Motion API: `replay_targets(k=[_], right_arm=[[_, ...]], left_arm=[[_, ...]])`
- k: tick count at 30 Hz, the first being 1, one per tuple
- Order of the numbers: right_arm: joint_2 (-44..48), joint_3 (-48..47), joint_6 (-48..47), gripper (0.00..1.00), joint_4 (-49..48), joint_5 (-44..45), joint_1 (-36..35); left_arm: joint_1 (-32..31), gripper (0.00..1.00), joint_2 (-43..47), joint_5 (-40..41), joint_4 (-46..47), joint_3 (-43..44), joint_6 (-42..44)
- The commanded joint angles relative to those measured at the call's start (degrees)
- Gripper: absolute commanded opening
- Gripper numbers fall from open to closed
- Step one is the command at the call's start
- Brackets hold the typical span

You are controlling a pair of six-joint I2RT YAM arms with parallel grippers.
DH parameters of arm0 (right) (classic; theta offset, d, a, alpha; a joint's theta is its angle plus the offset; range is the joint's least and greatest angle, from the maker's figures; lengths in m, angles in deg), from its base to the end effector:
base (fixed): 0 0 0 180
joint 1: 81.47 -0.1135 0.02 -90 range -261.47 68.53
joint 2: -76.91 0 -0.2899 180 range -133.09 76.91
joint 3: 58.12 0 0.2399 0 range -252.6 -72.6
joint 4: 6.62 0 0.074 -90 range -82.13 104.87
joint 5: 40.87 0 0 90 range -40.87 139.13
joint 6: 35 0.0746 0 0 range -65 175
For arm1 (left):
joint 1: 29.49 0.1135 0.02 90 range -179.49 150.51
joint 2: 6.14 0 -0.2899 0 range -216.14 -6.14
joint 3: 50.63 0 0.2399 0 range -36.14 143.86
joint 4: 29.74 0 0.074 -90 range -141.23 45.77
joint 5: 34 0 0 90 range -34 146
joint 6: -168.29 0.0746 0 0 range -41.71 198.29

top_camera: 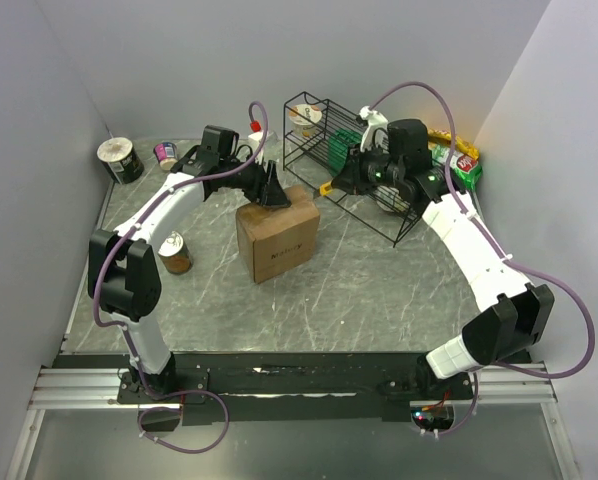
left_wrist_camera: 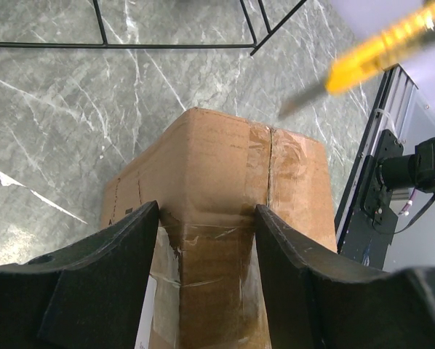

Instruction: Unpack the express box

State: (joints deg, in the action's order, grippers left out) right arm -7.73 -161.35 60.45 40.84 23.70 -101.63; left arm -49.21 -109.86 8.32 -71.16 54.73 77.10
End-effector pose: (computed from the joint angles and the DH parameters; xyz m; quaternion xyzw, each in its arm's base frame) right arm 0.3120 0.1487 0.4104 -0.2185 0.8187 0.2947 0.4417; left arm 0.3805 -0.1950 0.3225 0.3026 0.7898 -0.4303 0.3153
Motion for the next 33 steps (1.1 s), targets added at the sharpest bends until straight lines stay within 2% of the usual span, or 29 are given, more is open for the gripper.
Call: replay_targets(k=[1,15,33], right_arm=[[3.9,3.3,5.0,0.00,-10.5,8.2,0.9],[-2.6,-1.6,8.9,0.00,-12.2,4.7,0.1],[-3.3,-1.5,9.9,0.00,-12.3,1.5,-0.6]], left_arm=[[-0.8,0.60,-2.9,5.8,-4.9,-2.9,1.6],[-1.0,0.59,-3.2,5.6,-4.4,-3.0,1.5],[-1.1,0.59,-3.4,5.6,-4.4,-3.2,1.6]])
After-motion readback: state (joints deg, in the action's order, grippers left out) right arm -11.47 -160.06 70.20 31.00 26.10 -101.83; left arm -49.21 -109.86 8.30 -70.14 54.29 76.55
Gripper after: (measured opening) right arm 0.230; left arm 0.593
